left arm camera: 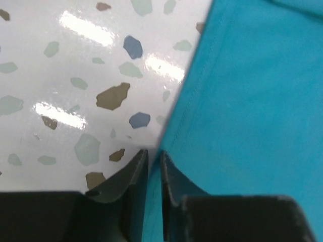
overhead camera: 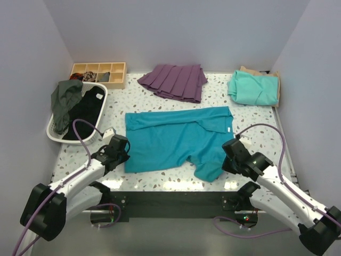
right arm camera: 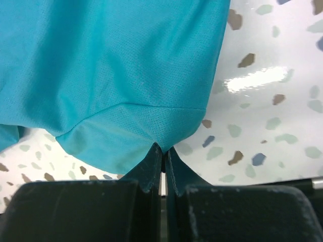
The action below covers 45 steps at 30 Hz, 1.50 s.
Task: Fold and stack the t-shirts
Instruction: Grap the side of the flattened tshirt closest away from the robot with both arms
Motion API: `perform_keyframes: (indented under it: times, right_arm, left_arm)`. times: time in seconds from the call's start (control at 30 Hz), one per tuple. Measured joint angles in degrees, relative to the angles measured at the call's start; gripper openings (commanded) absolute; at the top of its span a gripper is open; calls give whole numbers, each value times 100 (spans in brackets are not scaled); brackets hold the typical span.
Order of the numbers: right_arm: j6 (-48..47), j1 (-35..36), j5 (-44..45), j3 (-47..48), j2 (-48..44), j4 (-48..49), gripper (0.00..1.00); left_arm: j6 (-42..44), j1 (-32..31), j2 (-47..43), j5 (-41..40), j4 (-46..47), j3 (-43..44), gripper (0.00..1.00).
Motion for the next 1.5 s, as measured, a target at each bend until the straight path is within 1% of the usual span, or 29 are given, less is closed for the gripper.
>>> perform_keyframes:
  times: [0.03,0.2,0.23,0.27,0.3,0.33,0.37,0.4,0.43,0.47,0.5,0.53,0.63,0.8,0.9,0.97,1.07,1.2,1.33,1.5]
  right_arm:
    - [-22,0,72,103,87,-125,0]
    - [-151,0,223,389,538,-369,1]
    - [-173,0,225,389,621,-378,8]
    - [-203,0,216,389,675,-391,26]
    - [-212,0,212,389,688,-391,27]
    - [-223,0,203,389,682,-380,28]
    - [-258,0,192,389,673,-369,31]
    - [-278,0,188,389,673,-361,38]
    - [-284,0,184,389,675,-343,39]
    - [-291,0,179,389,678,-323,40]
    - [-308,0,175,389,686,-308,44]
    - [-319,0,164,387,693,-293,44]
    - [-337,0,101,354,734,-227,46]
    - [-334,-2,-68,192,732,-138,48]
    - [-323,0,-116,160,721,-138,50]
    - [-317,0,-116,151,710,-140,51]
    - [-313,0,-116,149,645,-146,54]
    - [-310,0,-114,149,612,-157,56]
    - [-308,0,-116,118,614,-164,58]
    - [-199,0,-129,55,518,-188,60]
  left_arm:
    - [-2,0,39,-2,20,2,0]
    - [11,-4,146,-7,116,7,0]
    - [13,-4,146,-7,120,7,0]
    - [22,-4,142,-4,122,7,0]
    - [33,-4,140,0,122,7,5]
    - [61,-4,125,20,122,7,15]
    - [103,-4,94,59,105,4,19]
    - [118,-4,44,125,96,-2,22]
    - [155,-4,-7,173,87,-7,28]
    - [164,-4,-81,216,61,-4,29]
    - [166,-7,-177,264,20,-4,32]
    - [166,-7,-280,323,-37,-4,34]
    - [160,-7,-601,551,-234,-4,46]
    - [50,-162,-1161,1021,-398,-68,47]
    - [-114,-376,-1200,1202,-483,-201,47]
    - [-291,-647,-1145,1226,-654,-273,45]
    - [-656,-1021,-1110,1102,-844,-245,44]
    - [-1255,-1554,-1056,739,-1473,-37,45]
    - [-1725,-1738,-1040,339,-2144,269,46]
    - [-2048,-1805,-922,144,-2564,514,45]
